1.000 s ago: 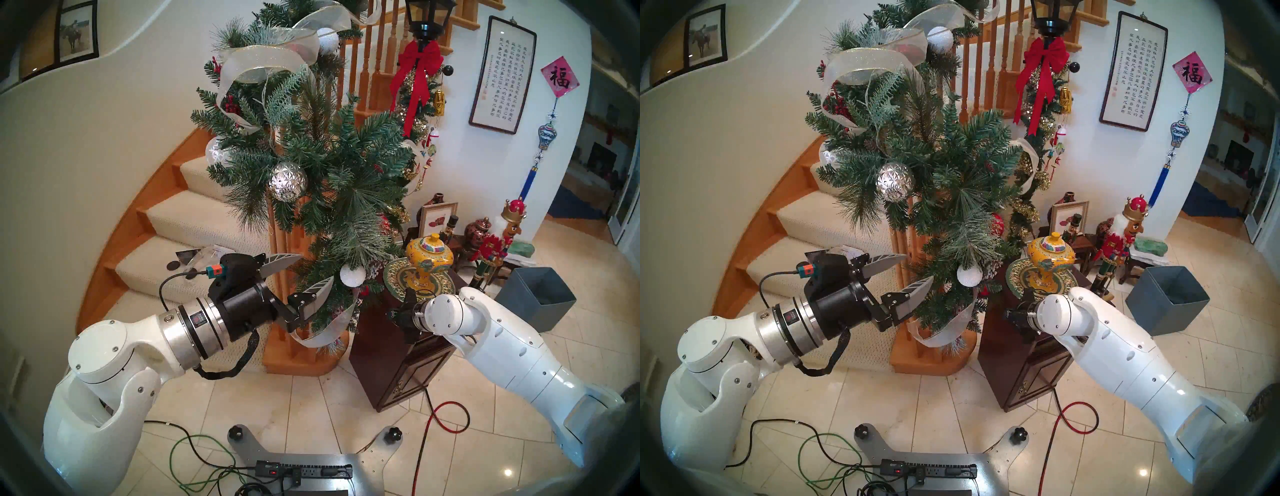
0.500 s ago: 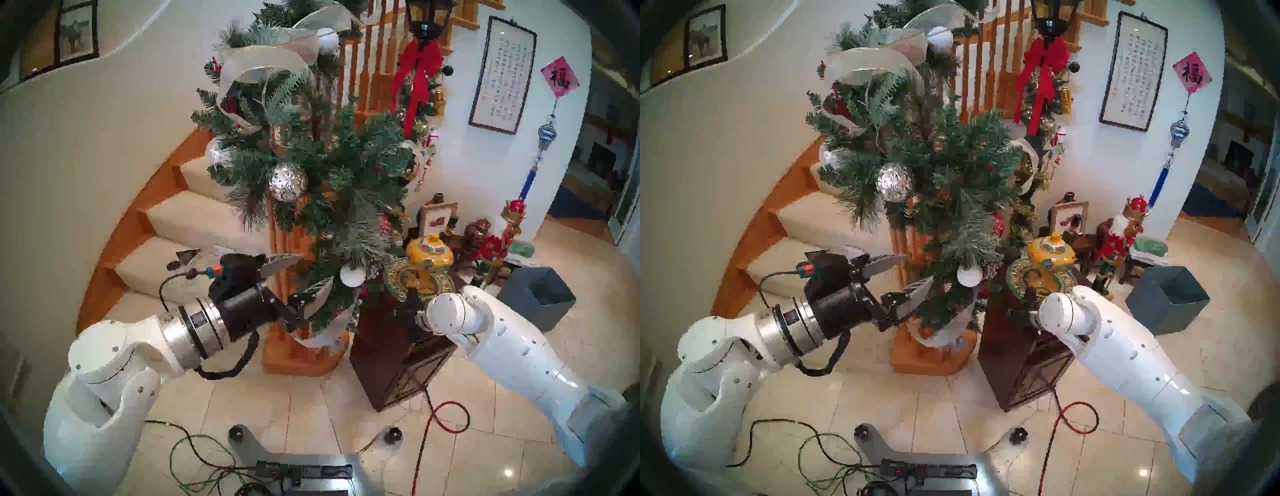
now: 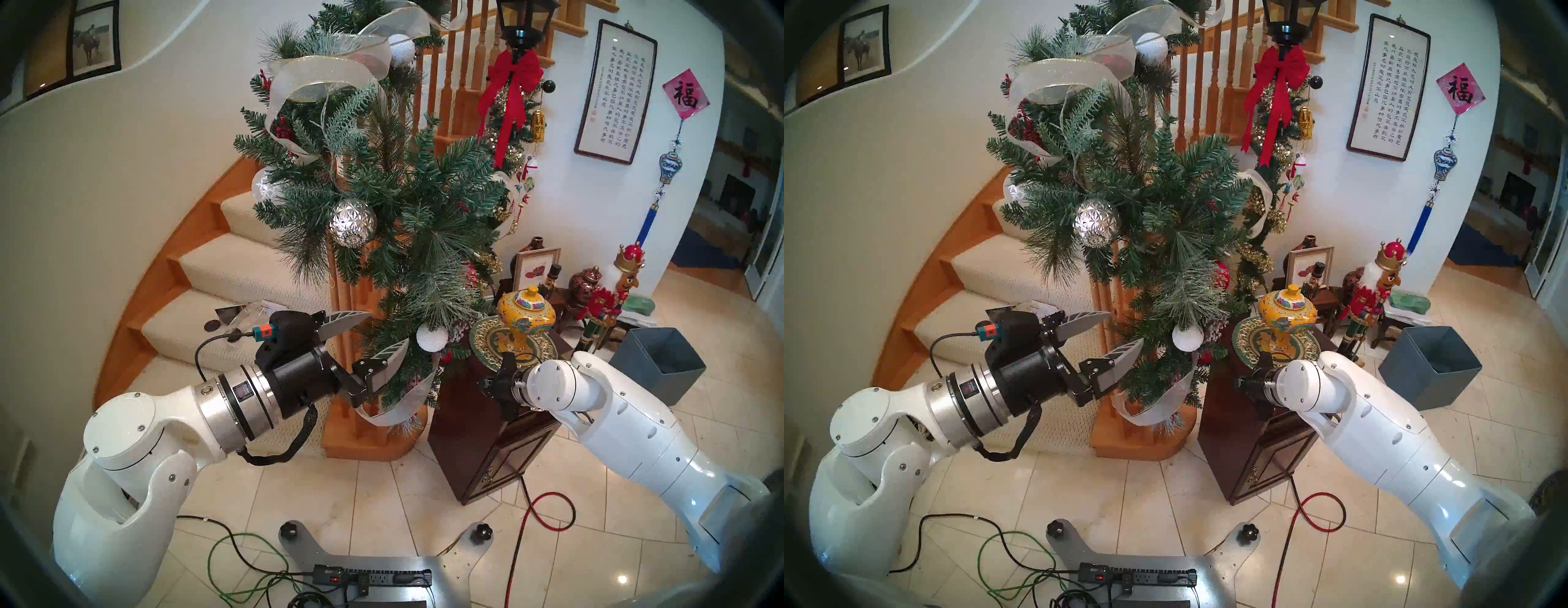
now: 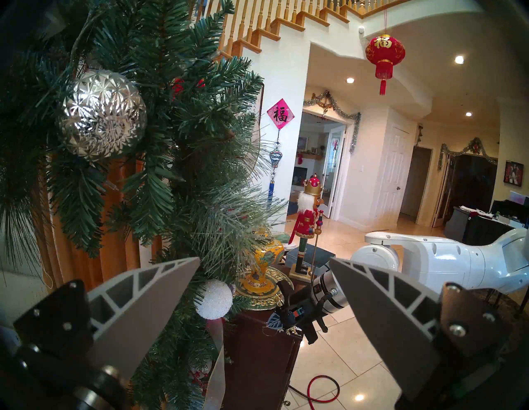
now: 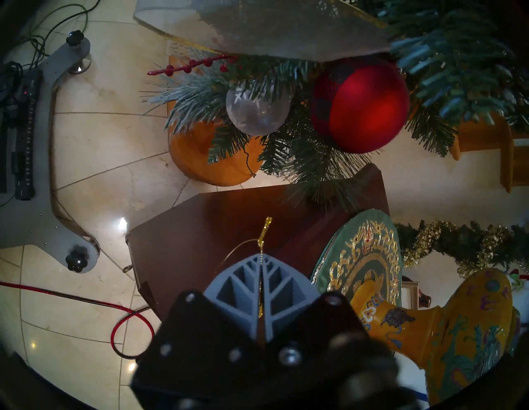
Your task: Hang the ornament onto the Christmas-tree-style decoration
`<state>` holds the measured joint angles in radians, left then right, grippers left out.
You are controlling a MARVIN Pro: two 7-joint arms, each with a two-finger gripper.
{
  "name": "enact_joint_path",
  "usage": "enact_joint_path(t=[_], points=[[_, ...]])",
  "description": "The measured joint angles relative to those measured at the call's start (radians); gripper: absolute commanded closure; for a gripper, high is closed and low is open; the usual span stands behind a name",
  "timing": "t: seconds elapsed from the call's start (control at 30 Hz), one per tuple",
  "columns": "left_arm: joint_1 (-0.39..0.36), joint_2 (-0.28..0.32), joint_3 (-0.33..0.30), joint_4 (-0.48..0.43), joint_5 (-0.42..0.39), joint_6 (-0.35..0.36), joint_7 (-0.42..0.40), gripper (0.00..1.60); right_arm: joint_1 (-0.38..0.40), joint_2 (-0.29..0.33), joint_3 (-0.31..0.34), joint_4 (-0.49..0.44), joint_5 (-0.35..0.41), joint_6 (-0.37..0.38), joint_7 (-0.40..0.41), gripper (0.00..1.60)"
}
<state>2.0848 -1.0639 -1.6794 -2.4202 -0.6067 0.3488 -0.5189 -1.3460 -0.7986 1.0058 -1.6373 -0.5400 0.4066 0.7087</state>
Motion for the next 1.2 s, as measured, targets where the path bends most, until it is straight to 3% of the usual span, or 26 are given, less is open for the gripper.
enact_joint_path(t=[1.2], points=[[0.0, 0.0, 0.0, 0.0, 0.0, 0.0, 0.0, 0.0, -0.111, 0.083, 0.105, -0.144, 0.085, 0.062, -0.055, 1.6]])
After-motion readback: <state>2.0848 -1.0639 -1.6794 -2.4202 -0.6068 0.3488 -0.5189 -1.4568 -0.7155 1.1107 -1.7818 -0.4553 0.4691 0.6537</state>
